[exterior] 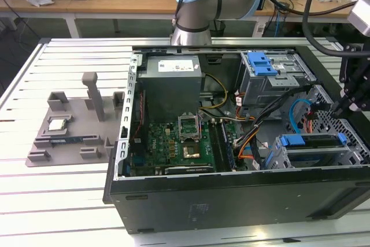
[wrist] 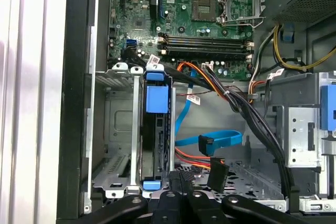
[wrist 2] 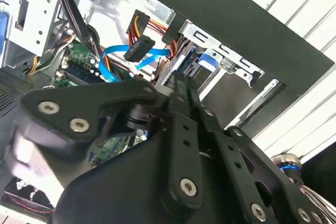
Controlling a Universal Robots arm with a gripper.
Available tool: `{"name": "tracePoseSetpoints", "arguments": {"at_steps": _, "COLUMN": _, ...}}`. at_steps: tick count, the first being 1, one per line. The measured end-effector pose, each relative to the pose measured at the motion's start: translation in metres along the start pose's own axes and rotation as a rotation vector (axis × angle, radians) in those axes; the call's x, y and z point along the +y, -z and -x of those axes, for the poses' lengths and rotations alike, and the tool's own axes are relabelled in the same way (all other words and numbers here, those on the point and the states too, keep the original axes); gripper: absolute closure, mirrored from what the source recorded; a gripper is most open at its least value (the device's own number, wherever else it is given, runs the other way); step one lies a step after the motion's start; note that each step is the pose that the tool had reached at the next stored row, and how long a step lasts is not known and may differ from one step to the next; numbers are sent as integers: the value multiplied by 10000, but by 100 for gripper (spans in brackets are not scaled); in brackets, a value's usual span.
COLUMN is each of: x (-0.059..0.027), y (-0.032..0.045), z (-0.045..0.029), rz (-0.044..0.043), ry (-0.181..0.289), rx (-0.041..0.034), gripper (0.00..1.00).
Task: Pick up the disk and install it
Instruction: 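Insert the first disk wire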
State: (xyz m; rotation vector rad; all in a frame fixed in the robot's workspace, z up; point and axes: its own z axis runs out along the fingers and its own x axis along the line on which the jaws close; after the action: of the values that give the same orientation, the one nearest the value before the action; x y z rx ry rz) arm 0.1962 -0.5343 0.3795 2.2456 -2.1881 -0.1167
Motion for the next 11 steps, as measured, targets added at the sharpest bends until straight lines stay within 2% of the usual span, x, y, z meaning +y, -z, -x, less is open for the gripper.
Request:
{"name": "tracePoseSetpoints", "arguments": {"at_steps": 3, "x": 1, "y": 0, "z": 9, "rz": 0, "ry": -1, "rx": 6, "gripper": 70}}
{"name": "tracePoseSetpoints", "arguments": {"at_steps": 5, "x": -2, "y": -11, "z": 70, "rz": 0, "ry": -2, "rx": 27, "gripper": 70}}
{"name": "tracePoseSetpoints", "arguments": {"at_steps": 6, "x": -5, "y": -32, "z": 142, "rz": 2, "ry": -5, "rx": 91, "gripper": 70}}
{"name": "tracePoseSetpoints", "arguments": {"at_steps": 8, "x": -9, "y": -62, "z": 226, "rz": 3, "ry": -8, "rx": 133, "gripper": 70}}
{"name": "tracePoseSetpoints", "arguments": {"at_steps": 9, "x": -15, "y": -110, "z": 354, "rz": 4, "ry": -9, "rx": 160, "gripper": 70}}
{"name": "tracePoseSetpoints", "arguments": {"at_steps": 10, "x": -21, "y": -158, "z": 479, "rz": 8, "ry": -17, "rx": 305, "gripper": 70}}
{"name": "tracePoseSetpoints", "arguments": {"at_steps": 11, "x": -21, "y": -165, "z": 481, "rz": 10, "ry": -25, "rx": 408, "gripper": 70}}
